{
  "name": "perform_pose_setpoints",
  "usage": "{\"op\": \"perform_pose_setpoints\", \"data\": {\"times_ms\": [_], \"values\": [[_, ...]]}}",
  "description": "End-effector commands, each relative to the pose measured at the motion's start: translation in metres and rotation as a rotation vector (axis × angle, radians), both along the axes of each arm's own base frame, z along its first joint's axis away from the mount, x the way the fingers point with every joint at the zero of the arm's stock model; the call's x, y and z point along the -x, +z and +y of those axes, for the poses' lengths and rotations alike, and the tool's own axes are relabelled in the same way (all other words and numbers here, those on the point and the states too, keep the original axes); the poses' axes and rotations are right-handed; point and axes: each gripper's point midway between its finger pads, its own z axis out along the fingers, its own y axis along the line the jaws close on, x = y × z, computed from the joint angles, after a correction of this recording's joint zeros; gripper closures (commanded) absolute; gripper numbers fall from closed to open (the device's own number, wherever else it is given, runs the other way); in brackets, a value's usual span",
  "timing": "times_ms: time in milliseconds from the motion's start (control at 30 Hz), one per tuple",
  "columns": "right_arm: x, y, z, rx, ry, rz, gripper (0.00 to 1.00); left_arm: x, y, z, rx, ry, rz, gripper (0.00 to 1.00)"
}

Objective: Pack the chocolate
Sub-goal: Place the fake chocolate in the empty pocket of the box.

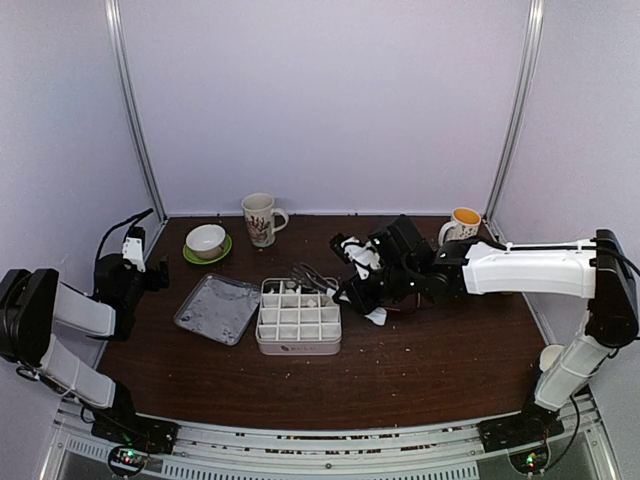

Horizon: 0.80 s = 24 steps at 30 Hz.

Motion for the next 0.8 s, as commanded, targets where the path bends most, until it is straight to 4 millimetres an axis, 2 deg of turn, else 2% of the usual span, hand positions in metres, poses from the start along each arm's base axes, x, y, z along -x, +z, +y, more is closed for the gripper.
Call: {"op": "perform_pose_setpoints", "data": {"times_ms": [0, 433, 767], "values": [[0.000, 0.022, -0.010, -0.028, -0.024, -0.079, 0.68, -0.005, 0.012, 0.002, -0.005, -0.001, -0.038, 0.02], [0.006, 0.046, -0.066, -0.017, -0.157, -0.194, 0.69, -0.005, 0.012, 0.002, -0.005, 0.000, -0.038, 0.02], [0.008, 0.048, -0.086, -0.001, -0.213, -0.219, 0.70, -0.005, 0.012, 0.002, -0.005, 0.000, -0.038, 0.02]]}}
